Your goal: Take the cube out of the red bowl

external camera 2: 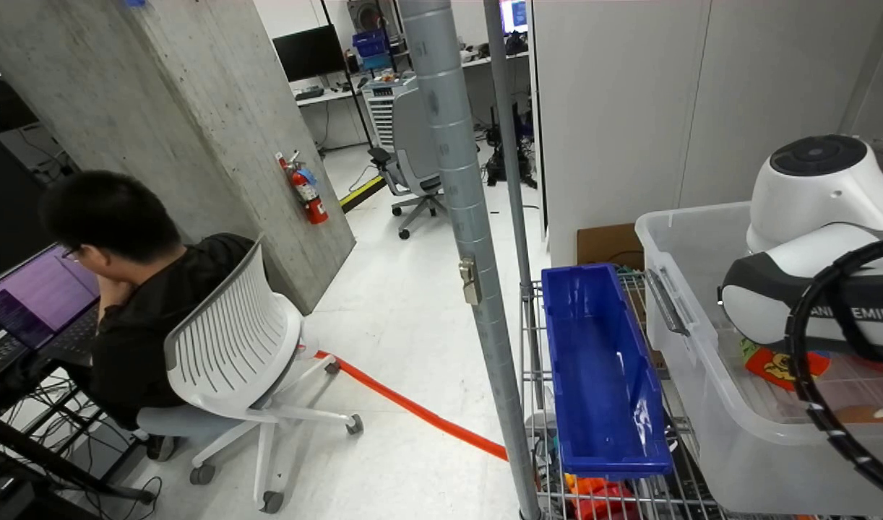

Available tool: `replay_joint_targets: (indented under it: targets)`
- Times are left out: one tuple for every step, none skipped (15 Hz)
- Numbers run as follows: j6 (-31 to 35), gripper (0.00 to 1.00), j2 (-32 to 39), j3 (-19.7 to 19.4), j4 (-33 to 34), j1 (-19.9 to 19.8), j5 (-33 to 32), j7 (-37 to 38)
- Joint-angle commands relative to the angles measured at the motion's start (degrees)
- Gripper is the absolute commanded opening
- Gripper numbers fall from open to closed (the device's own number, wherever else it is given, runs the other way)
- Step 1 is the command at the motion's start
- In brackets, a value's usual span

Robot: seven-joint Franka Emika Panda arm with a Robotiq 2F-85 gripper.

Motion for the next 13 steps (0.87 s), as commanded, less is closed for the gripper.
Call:
replay_joint_targets:
  targets:
    - [2.99, 0.89, -4.95, 1.92, -6.7, -0.01, 1.51, -2.78]
    - [3.65, 0.97, -6.15, 2.29, -8.21, -0.01, 1.64, -3.26]
    - [3.85, 1.0, -7.52, 2.67, -9.88, -0.01, 1.87, -3.61]
    - [4.58, 1.0, -9.16, 3.13, -11.8, -0.1, 2.21, -3.97]
    - [4.77, 1.0, -11.17, 3.38, -13.99, -0.13, 2.62, -3.76]
    - [4.89, 1.0, -13.12, 3.41, -16.16, -0.06, 2.86, -3.51]
    - [4.14, 1.0, -15.81, 3.57, -18.96, -0.19, 3.31, -3.31]
    - [3.41, 1.0, -18.28, 3.45, -21.48, -0.26, 3.77, -2.86]
    - [1.88, 1.0, -21.11, 2.99, -24.18, -0.36, 4.26, -2.05]
    - [2.97, 1.0, -13.62, 2.45, -15.78, 0.24, 3.25, -2.08]
    - [2.66, 1.0, -16.01, 2.53, -18.24, 0.01, 3.48, -2.02]
    - [2.41, 1.0, -17.87, 2.6, -20.15, -0.18, 3.46, -1.98]
    - [2.2, 1.0, -19.11, 2.64, -21.49, -0.3, 3.42, -1.95]
